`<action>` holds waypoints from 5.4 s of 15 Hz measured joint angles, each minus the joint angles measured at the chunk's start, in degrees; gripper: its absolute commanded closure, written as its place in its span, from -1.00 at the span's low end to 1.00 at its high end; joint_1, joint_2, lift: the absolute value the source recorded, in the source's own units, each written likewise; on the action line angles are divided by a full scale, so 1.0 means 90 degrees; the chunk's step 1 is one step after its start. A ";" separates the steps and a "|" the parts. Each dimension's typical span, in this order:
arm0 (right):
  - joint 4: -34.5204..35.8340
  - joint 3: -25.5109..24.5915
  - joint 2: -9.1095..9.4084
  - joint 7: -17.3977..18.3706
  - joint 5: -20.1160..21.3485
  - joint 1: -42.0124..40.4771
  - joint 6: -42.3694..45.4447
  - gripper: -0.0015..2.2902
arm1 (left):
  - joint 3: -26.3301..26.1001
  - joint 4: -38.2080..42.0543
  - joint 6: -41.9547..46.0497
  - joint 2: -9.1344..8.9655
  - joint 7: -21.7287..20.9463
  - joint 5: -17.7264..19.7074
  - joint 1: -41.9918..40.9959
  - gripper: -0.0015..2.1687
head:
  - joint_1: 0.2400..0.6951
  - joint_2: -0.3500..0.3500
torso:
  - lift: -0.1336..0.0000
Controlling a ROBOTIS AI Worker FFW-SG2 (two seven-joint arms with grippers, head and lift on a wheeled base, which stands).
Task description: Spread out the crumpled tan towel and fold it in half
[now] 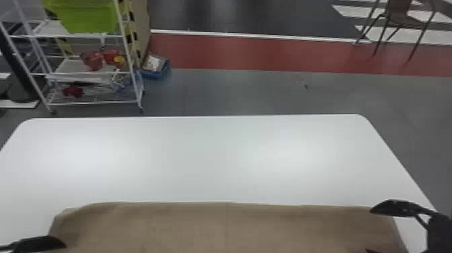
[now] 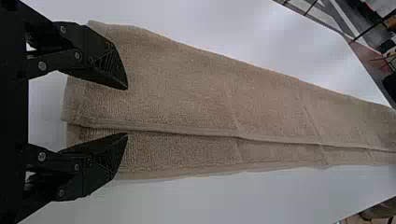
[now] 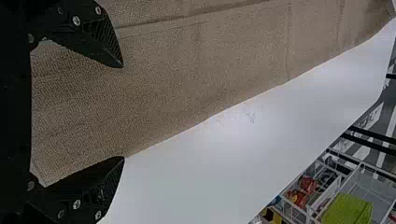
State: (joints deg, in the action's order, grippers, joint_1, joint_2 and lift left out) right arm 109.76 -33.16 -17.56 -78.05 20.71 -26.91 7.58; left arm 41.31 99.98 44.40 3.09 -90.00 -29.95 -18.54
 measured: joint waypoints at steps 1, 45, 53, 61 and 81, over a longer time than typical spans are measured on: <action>-0.0012 0.0007 0.0000 0.0000 -0.0005 0.0017 -0.0010 -0.81 | 0.0000 -0.0024 -0.0005 0.0020 0.0000 -0.0060 0.0008 -0.42 | 1.00 -0.25 | -0.80; -0.0067 0.0247 -0.0308 0.0000 0.1712 -0.0331 0.1547 -0.81 | -0.0200 0.0688 -0.1043 -0.0225 0.0481 -0.0121 -0.0235 -0.34 | 1.00 -0.36 | -0.80; -0.0073 0.0262 -0.0304 0.0000 0.1633 -0.0331 0.1463 -0.81 | -0.0210 0.0521 -0.1026 -0.0176 0.0616 -0.0376 -0.0204 -0.32 | 1.00 -0.33 | -0.80; -0.0083 0.0265 -0.0304 0.0000 0.1606 -0.0330 0.1410 -0.81 | -0.0136 0.0528 -0.1023 -0.0148 0.0450 -0.0446 -0.0176 -0.32 | 1.00 -0.29 | -0.80; -0.0130 0.0322 -0.0339 0.0000 0.1760 -0.0323 0.1446 -0.81 | -0.0346 0.0677 -0.1336 -0.0214 0.0448 -0.0545 -0.0158 0.42 | 1.00 -0.37 | -0.80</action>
State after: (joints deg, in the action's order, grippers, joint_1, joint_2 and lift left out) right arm 108.58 -30.26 -20.61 -78.05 36.55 -29.81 20.59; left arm 38.19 106.08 32.38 1.16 -85.96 -34.85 -19.96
